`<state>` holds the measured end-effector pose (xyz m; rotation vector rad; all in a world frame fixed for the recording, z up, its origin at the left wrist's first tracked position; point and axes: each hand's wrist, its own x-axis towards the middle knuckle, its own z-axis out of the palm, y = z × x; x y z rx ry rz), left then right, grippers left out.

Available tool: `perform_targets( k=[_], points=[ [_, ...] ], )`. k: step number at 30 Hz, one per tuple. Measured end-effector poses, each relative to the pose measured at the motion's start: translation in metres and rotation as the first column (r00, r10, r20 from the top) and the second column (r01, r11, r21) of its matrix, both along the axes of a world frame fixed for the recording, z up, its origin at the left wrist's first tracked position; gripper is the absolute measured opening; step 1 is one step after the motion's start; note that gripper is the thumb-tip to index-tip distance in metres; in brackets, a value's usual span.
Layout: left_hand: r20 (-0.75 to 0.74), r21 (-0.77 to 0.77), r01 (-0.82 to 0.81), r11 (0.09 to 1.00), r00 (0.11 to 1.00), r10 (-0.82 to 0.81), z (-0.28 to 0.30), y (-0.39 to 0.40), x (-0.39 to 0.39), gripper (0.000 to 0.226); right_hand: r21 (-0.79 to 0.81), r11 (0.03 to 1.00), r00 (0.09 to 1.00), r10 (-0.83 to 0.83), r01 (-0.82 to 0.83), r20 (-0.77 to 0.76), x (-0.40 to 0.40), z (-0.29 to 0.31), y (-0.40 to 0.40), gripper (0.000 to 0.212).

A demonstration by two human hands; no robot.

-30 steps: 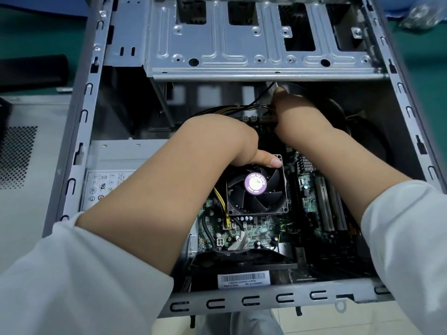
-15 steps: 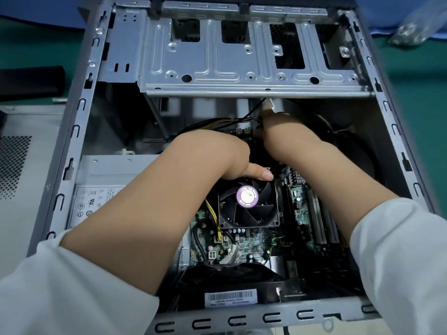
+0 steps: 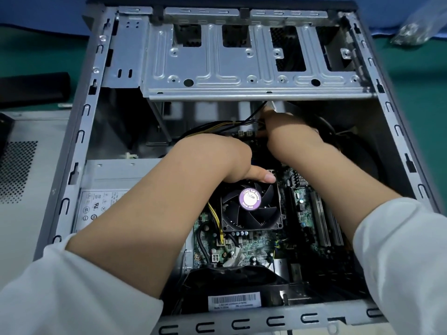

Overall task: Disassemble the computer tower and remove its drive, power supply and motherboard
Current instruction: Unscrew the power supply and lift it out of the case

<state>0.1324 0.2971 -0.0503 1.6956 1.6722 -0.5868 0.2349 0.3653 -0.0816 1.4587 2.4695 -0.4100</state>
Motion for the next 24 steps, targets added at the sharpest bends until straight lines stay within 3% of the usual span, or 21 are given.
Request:
perform_targets(
  k=[7,13,24],
  points=[
    [0.009,-0.001,-0.003,1.000,1.000,0.003,0.002,-0.002,0.000,0.087,-0.003,1.000,0.998,0.028,-0.028,0.057,0.001,0.006,0.004,0.027],
    [0.002,0.019,-0.003,1.000,1.000,0.003,0.001,-0.002,0.000,0.086,0.014,0.998,0.997,-0.069,0.069,-0.023,-0.001,-0.005,-0.003,0.053],
    [-0.010,0.029,0.013,0.999,1.000,-0.013,-0.001,-0.002,0.000,0.083,0.062,0.996,0.994,-0.060,0.066,-0.089,-0.001,-0.013,-0.001,0.037]
  ],
)
